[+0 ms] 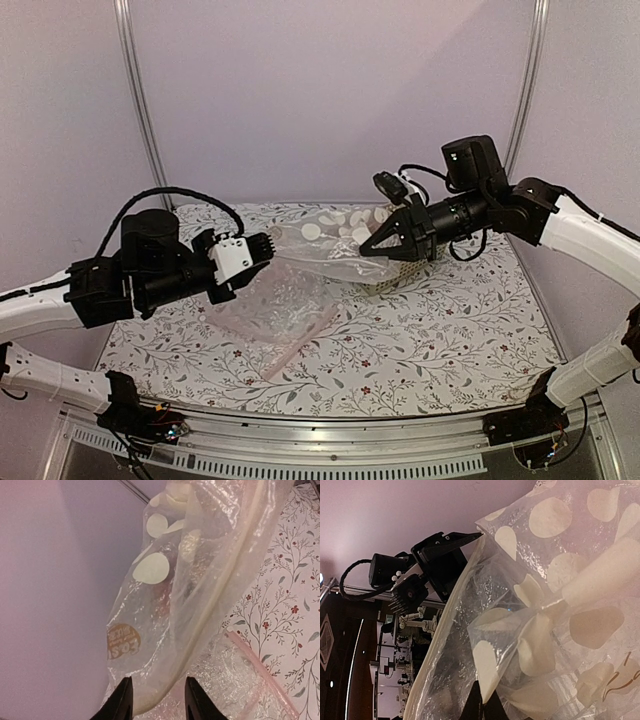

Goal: Place the food in the zip-top bag and seal the zipper
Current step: Pass from the right arm to the left

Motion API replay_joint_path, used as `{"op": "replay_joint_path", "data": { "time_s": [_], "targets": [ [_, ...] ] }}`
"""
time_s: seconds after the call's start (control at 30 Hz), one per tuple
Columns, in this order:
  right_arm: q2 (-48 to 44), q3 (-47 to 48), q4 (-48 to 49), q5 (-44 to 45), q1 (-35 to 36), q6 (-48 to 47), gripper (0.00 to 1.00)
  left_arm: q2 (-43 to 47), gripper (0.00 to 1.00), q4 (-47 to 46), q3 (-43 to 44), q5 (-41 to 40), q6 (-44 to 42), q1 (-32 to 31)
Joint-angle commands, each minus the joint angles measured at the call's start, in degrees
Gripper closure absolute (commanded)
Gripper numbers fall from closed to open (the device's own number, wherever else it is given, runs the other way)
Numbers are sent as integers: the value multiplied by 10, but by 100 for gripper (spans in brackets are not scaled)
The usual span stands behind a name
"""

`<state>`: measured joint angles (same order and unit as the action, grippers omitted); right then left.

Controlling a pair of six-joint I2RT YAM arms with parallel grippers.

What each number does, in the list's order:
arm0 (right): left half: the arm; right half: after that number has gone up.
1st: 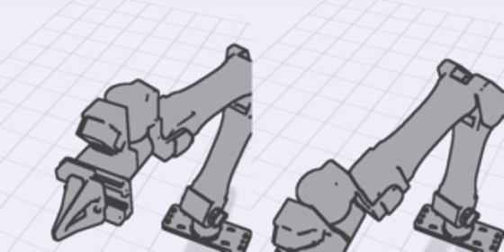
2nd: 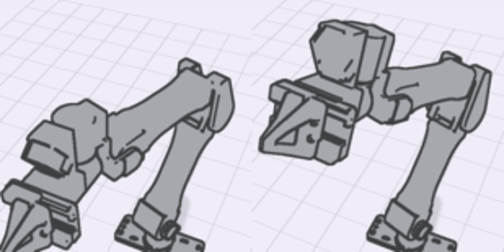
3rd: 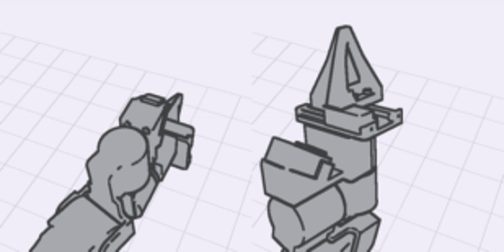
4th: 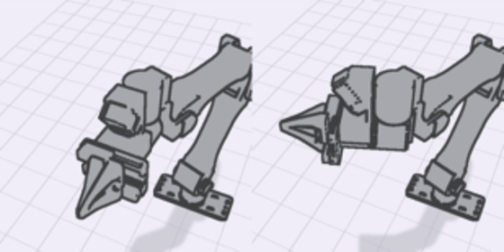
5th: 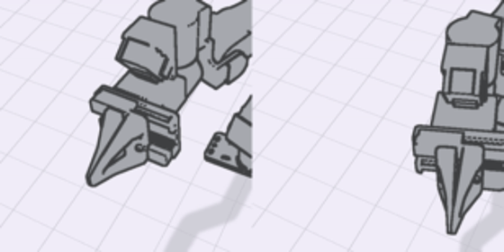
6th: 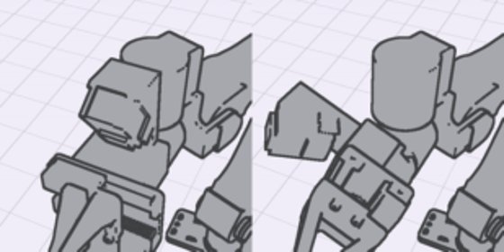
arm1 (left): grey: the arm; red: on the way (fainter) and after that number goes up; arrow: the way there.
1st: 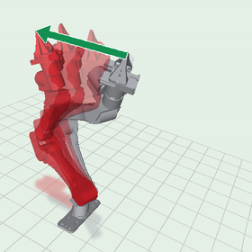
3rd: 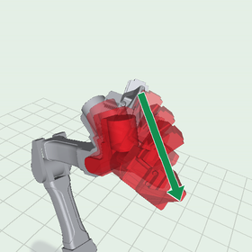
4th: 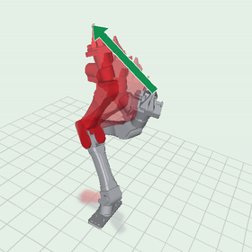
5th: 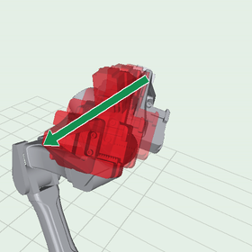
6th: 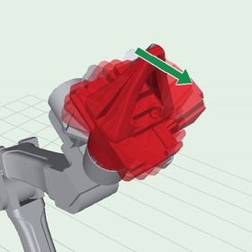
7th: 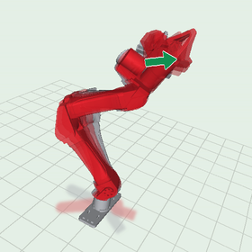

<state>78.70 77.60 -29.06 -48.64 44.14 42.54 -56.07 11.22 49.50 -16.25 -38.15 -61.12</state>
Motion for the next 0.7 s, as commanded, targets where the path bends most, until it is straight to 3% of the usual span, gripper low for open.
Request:
{"op": "replay_joint_path", "data": {
  "time_s": [0.0,0.17,0.5,0.57,0.67],
  "targets": [
    [-8,-13,16,-11,-5,3,100,-10,66,-2,19,-5,-5,-12],
    [-9,-23,31,-10,-5,9,100,-18,71,2,26,-3,-6,-17],
    [-15,-29,34,9,-5,5,99,-15,96,30,32,-2,2,-23],
    [-17,-29,33,19,-5,2,91,-14,100,48,43,1,12,-23],
    [-24,-30,32,32,-11,-4,66,-14,100,83,57,13,35,-23]
  ]
}}
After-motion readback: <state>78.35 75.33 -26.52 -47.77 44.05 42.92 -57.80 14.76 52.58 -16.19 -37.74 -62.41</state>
